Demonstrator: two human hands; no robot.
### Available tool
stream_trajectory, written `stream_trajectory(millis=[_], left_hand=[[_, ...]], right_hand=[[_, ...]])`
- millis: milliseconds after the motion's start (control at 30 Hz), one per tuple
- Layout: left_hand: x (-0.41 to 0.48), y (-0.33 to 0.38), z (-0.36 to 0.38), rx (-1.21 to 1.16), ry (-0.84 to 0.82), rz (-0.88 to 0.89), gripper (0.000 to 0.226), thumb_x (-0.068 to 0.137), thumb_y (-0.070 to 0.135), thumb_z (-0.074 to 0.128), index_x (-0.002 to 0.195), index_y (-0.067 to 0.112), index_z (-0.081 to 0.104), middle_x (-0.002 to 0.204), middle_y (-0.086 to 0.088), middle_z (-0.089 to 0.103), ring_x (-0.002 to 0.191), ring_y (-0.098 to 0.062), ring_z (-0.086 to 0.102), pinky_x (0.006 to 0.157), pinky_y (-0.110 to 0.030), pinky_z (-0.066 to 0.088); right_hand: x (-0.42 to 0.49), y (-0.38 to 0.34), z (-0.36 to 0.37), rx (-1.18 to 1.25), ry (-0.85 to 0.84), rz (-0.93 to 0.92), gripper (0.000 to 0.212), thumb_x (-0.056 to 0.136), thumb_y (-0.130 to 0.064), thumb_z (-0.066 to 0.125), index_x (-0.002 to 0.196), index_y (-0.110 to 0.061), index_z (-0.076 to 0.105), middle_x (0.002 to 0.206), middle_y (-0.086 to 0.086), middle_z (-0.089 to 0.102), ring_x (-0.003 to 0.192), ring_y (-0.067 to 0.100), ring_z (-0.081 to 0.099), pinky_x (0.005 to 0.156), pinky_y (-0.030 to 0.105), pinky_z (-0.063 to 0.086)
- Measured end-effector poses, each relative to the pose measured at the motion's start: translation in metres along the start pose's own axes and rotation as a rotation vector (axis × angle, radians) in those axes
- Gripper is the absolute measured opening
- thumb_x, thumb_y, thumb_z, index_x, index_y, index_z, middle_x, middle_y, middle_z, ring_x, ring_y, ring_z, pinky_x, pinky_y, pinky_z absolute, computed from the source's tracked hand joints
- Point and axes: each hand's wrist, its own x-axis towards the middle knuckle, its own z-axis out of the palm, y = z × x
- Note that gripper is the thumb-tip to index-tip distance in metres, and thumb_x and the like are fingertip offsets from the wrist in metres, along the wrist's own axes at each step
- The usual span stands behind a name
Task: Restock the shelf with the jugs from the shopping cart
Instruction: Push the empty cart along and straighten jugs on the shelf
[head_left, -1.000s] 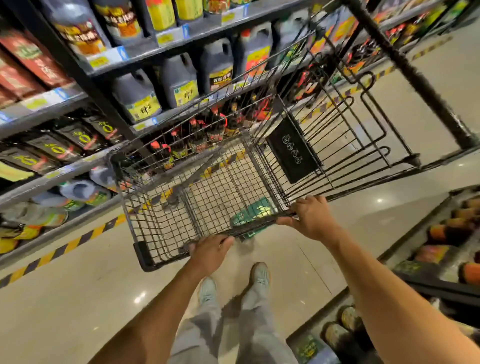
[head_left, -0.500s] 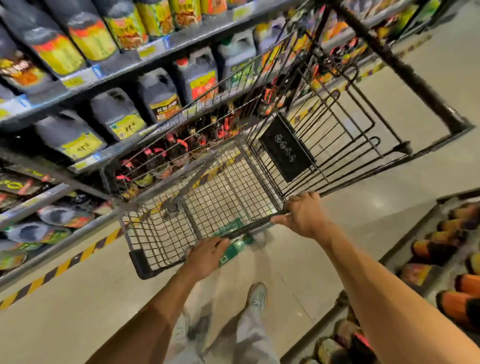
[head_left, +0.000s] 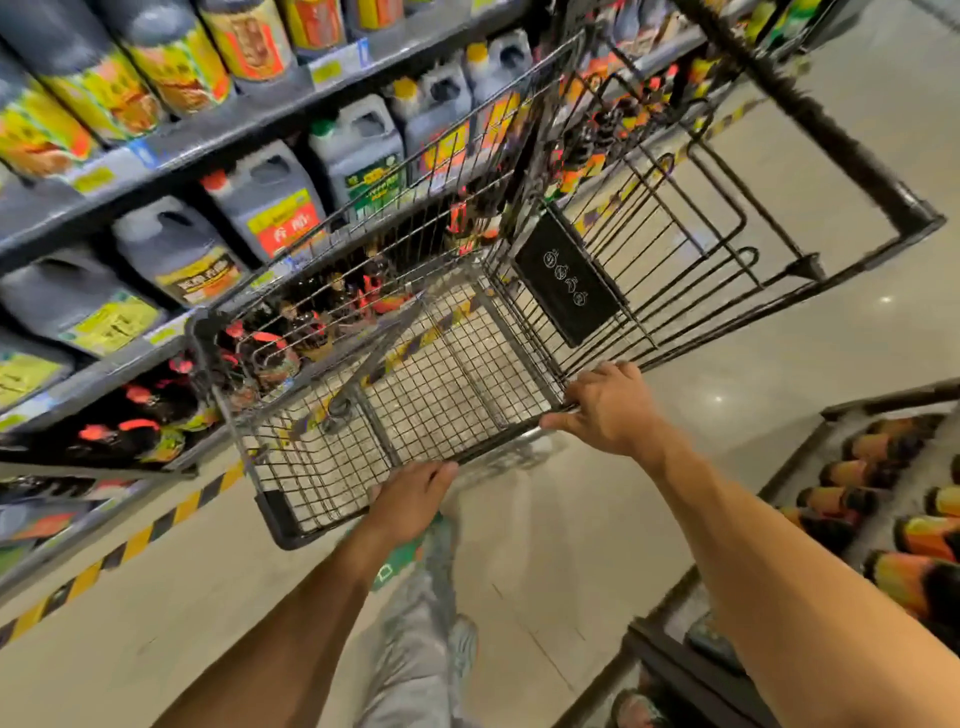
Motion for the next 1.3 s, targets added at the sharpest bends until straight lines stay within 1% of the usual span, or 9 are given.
stream_trajectory(millis=[200,300,367,500,600,700,900,1100,1300], left_hand=[[0.057,0.073,-0.010,-0.027,-0.061,0.052,0.051,0.105,0.051,0.027,0.139,0.023,0.054,0.141,-0.002,0.052,0.136,-0.024,0.043,0.113,-0.041,0.027],[0.090,0.102,-0.011,-0.015,-0.118,0.025,0.052,0.101,0.059,0.022,0.107,0.025,0.061,0.119,-0.011,0.058,0.127,-0.035,0.050,0.108,-0.050,0.035],[0.109,0.122,-0.012,-0.039,-0.155,0.018,0.055,0.093,0.069,0.017,0.093,0.034,0.060,0.114,-0.011,0.058,0.125,-0.037,0.050,0.108,-0.053,0.036],[0.133,0.160,-0.012,-0.078,-0.204,0.073,0.058,0.103,0.056,0.022,0.143,0.023,0.048,0.153,-0.009,0.040,0.147,-0.028,0.026,0.119,-0.045,0.018],[0.149,0.186,-0.010,-0.075,-0.186,0.120,0.073,0.096,0.070,0.019,0.141,0.021,0.051,0.148,-0.009,0.046,0.143,-0.029,0.034,0.119,-0.045,0.022],[0.167,0.215,-0.006,-0.046,-0.177,0.126,0.056,0.105,0.052,0.024,0.143,0.019,0.050,0.150,-0.008,0.045,0.142,-0.026,0.034,0.116,-0.039,0.022],[0.189,0.253,0.002,-0.086,-0.134,0.119,0.051,0.105,0.051,0.029,0.117,0.016,0.065,0.123,-0.013,0.063,0.121,-0.031,0.056,0.106,-0.049,0.041],[0.188,0.278,0.014,-0.068,0.017,0.084,0.052,0.101,0.057,0.032,0.119,0.022,0.067,0.117,0.008,0.063,0.113,-0.014,0.056,0.106,-0.044,0.039],[0.159,0.292,0.007,-0.172,0.230,0.077,0.037,0.103,0.038,0.048,0.125,0.015,0.067,0.122,0.004,0.065,0.115,-0.016,0.060,0.093,-0.022,0.041]], right_hand=[[0.031,0.079,-0.011,0.022,-0.015,0.041,0.084,0.082,-0.089,0.024,0.118,-0.028,0.068,0.118,-0.004,0.065,0.117,0.024,0.053,0.101,0.043,0.036],[0.045,0.119,-0.019,0.024,-0.025,0.062,0.114,0.064,-0.098,-0.006,0.116,-0.031,0.069,0.116,-0.006,0.066,0.115,0.022,0.053,0.101,0.042,0.036],[0.054,0.144,-0.021,0.011,-0.032,0.072,0.114,0.062,-0.098,-0.007,0.117,-0.033,0.069,0.114,-0.006,0.066,0.114,0.021,0.054,0.101,0.042,0.036],[0.070,0.192,-0.016,0.022,-0.025,0.102,0.114,0.063,-0.102,-0.005,0.111,-0.034,0.072,0.103,-0.006,0.068,0.108,0.020,0.058,0.099,0.041,0.038],[0.077,0.223,-0.014,0.030,-0.022,0.114,0.106,0.066,-0.100,0.003,0.107,-0.032,0.073,0.099,-0.005,0.068,0.106,0.022,0.059,0.098,0.042,0.040],[0.079,0.250,-0.020,0.037,-0.004,0.116,0.101,0.069,-0.097,0.006,0.102,-0.029,0.073,0.089,-0.008,0.059,0.102,0.021,0.058,0.095,0.040,0.038],[0.082,0.286,-0.033,0.028,0.007,0.094,0.121,0.061,-0.095,-0.016,0.107,-0.027,0.073,0.102,-0.001,0.067,0.107,0.025,0.058,0.096,0.043,0.039],[0.080,0.310,-0.038,0.044,-0.065,0.104,0.079,0.087,-0.082,0.024,0.115,-0.025,0.070,0.113,0.002,0.068,0.116,0.027,0.056,0.104,0.045,0.036],[0.092,0.289,-0.072,0.260,-0.130,0.081,0.048,0.096,-0.056,0.055,0.126,-0.019,0.061,0.120,0.006,0.068,0.112,0.025,0.064,0.102,0.045,0.050]])
